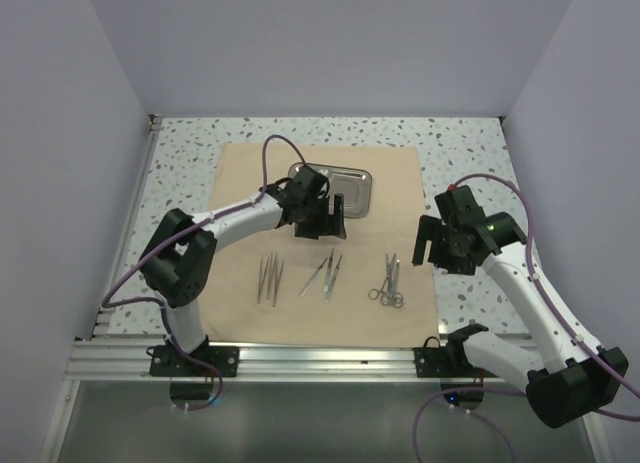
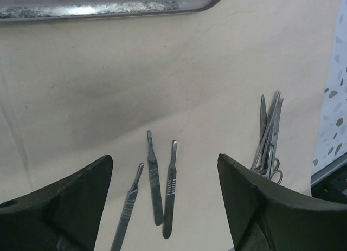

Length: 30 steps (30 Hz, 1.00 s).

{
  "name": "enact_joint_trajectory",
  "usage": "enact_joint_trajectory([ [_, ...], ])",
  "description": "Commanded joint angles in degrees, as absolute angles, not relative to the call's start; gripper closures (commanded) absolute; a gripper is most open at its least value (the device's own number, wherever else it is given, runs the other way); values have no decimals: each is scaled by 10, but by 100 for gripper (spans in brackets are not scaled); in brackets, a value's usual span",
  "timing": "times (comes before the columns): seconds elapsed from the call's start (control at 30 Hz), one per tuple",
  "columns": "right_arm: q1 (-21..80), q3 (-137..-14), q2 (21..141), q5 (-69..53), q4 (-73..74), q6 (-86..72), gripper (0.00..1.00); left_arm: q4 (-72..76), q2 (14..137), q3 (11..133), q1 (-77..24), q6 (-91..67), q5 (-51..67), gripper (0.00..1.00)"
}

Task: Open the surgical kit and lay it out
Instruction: Place the medical item in the surgical kit, then reset both arms

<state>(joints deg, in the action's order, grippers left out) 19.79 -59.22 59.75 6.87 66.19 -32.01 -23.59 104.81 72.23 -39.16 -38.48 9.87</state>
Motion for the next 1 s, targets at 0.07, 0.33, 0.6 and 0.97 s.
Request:
enact_joint_trajectory([
  [0.07,196,-601,591,65,649,-316,19,-307,975,788,-395,-364,56,17],
  [0.33,196,-758,551,-12,590,-287,2,-412,839,818,-394,-273,-149,17],
  [0.6,199,-732,496,11,533,-323,2,-445,681,763,-394,-286,-274,17],
  [0.97,200,-715,423,47,566,-308,2,-521,627,779,-394,-339,-331,16],
])
